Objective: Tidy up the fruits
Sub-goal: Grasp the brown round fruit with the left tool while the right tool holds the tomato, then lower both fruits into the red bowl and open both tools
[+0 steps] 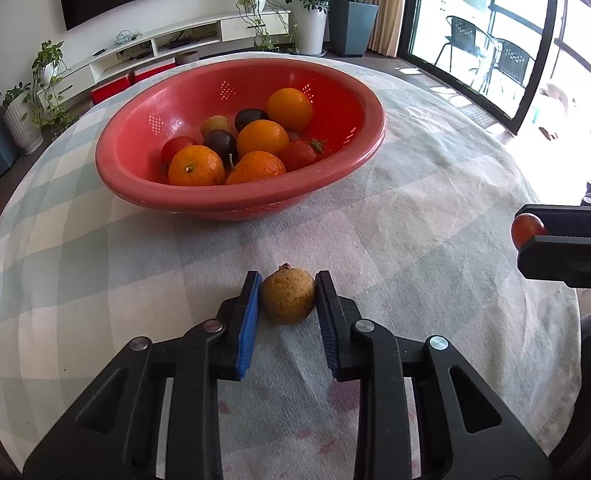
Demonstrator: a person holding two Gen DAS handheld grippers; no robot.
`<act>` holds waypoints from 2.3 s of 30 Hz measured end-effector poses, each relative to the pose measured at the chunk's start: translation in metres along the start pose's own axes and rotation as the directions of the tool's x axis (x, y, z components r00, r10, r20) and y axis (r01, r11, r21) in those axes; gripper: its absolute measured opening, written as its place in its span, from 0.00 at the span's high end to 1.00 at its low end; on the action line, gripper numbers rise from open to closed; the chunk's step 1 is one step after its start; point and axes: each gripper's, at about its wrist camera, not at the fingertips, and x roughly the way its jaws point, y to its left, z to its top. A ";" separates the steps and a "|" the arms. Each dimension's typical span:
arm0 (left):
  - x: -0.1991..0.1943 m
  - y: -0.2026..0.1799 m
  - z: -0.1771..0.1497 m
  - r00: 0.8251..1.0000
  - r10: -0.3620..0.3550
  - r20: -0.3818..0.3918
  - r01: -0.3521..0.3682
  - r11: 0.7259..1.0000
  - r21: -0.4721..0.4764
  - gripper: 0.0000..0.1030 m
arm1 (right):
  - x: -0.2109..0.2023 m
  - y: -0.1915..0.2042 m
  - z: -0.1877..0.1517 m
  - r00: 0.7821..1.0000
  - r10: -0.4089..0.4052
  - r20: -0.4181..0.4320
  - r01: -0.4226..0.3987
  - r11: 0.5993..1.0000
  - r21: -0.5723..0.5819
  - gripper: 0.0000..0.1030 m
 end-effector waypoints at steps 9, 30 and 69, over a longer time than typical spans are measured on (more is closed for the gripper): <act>-0.034 0.020 -0.006 0.999 -0.012 0.046 0.014 0.999 -0.042 0.75 | -0.003 0.000 0.000 1.000 -0.008 0.012 0.008 1.000 0.006 0.80; -0.059 0.093 0.100 0.989 0.033 0.143 -0.024 0.997 -0.067 0.75 | -0.015 -0.029 0.096 0.986 -0.071 0.149 0.066 0.997 0.040 0.80; 0.014 0.089 0.111 0.993 0.062 0.098 -0.059 0.997 -0.042 0.38 | 0.108 -0.003 0.102 0.983 -0.184 -0.027 0.181 0.979 -0.090 0.51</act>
